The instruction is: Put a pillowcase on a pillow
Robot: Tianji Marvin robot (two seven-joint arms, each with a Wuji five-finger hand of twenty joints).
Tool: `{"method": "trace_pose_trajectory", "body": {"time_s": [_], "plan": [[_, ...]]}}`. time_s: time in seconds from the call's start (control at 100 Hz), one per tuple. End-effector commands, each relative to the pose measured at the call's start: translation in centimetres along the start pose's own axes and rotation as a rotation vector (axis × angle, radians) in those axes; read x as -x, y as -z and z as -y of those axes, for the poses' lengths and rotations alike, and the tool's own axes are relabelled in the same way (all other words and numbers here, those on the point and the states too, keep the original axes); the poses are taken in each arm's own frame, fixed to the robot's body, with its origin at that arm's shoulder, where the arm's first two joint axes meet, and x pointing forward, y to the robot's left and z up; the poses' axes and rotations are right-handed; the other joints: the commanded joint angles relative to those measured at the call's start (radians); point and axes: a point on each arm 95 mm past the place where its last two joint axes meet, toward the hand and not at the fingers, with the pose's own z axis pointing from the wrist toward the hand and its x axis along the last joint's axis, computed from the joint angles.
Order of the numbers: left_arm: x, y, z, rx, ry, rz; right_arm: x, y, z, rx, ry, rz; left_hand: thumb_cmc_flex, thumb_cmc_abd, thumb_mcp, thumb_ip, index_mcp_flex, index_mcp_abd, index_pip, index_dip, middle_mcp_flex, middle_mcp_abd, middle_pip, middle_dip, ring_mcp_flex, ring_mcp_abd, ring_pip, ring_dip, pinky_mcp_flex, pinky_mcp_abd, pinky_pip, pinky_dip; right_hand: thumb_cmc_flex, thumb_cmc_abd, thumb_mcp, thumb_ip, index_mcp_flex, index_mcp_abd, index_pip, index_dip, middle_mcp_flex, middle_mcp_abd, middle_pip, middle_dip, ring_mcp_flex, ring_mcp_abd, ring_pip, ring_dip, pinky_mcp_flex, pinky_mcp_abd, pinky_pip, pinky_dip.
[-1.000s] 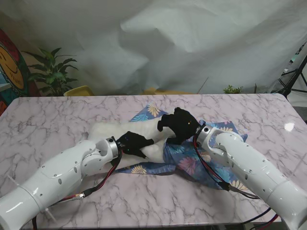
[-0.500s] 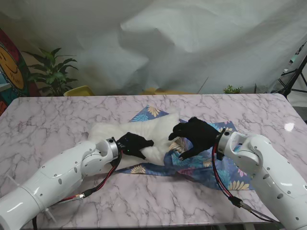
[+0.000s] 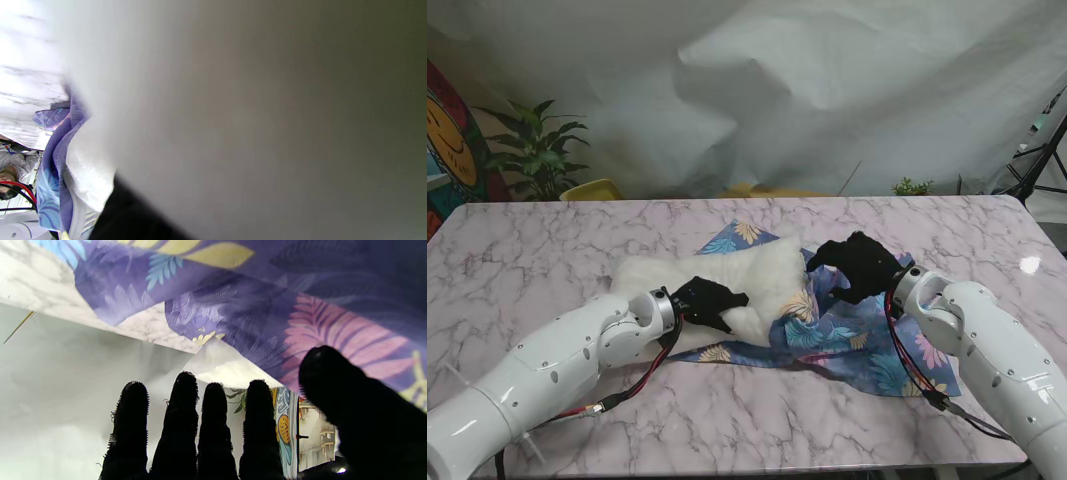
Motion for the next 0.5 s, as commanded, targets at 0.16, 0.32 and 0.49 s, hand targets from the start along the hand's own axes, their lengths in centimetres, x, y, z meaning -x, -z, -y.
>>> {"method": "trace_pose_trajectory", "body": {"time_s": [0.16, 0.32, 0.49], "plan": [[-0.3, -0.1, -1.2, 0.039, 0.014, -0.008, -0.3, -1.3, 0.7, 0.002, -0.037, -0.065, 0.137, 0.129, 0.039, 0.074, 0.005, -0.079, 0.045, 0.009, 0.075, -0.025, 0.091, 0.011, 0.023, -0.043, 0.043, 0.008, -0.012, -0.127, 0.07, 0.013, 0.026, -0.078, 0.031, -0.006, -0.217, -0.072, -0.081, -0.081, -0.151, -0.002, 0.111, 0.025, -0.034, -0.056, 0.096, 0.024, -0.012, -0.052, 0.014, 0.011], [-0.3, -0.1, -1.3, 0.037, 0.017, -0.006, -1.2, -1.7, 1.0, 0.002, -0.064, -0.124, 0.137, 0.131, 0.037, 0.074, 0.005, -0.081, 0.045, 0.009, 0.075, -0.026, 0.091, 0.011, 0.024, -0.043, 0.044, 0.009, -0.01, -0.129, 0.071, 0.013, 0.067, -0.102, 0.048, 0.0, -0.092, -0.284, 0.019, -0.019, -0.119, -0.031, 0.164, 0.036, -0.011, -0.096, 0.157, 0.054, -0.01, -0.068, 0.019, 0.017], [-0.1, -0.1, -1.2, 0.035, 0.022, 0.004, -1.4, -1.9, 1.2, -0.043, -0.044, -0.142, 0.136, 0.131, 0.035, 0.074, 0.006, -0.081, 0.046, 0.009, 0.076, -0.027, 0.092, 0.012, 0.024, -0.043, 0.044, 0.009, -0.01, -0.129, 0.072, 0.014, 0.092, -0.139, 0.045, -0.141, 0.335, -0.437, 0.175, -0.031, -0.057, -0.071, 0.193, 0.058, 0.008, -0.133, 0.238, 0.106, 0.001, -0.086, 0.027, 0.024]]}}
